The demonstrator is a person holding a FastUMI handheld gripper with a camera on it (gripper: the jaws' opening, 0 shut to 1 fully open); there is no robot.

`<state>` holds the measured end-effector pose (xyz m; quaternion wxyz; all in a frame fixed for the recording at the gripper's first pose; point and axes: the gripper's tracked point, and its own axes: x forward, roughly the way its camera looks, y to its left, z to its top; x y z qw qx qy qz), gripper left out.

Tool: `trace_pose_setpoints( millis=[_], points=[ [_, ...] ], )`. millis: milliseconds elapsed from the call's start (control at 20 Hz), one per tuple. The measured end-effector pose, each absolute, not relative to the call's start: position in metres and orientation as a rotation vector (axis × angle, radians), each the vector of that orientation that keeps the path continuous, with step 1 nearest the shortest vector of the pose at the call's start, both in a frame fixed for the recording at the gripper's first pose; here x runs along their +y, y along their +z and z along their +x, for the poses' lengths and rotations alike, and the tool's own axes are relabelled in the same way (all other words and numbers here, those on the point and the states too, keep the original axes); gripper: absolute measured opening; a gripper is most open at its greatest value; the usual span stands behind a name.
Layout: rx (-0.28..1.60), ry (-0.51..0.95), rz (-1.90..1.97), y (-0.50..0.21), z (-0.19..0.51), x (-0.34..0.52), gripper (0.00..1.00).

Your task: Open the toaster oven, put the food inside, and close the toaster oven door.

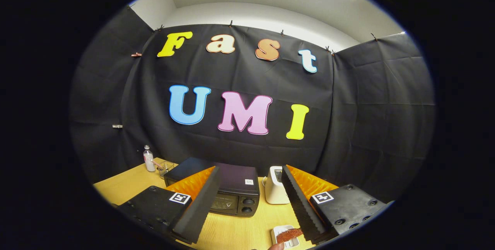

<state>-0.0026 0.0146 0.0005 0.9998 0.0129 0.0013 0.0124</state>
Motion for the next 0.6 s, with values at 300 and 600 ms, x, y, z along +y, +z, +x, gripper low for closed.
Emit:
trace_pose_setpoints(
  millis=[300, 600],
  points=[
    [0.008, 0.059, 0.084, -0.005, 0.019, 0.054, 0.97],
    [0.055, 0.093, 0.118, -0.044, 0.049, 0.102, 0.97]
  ],
)
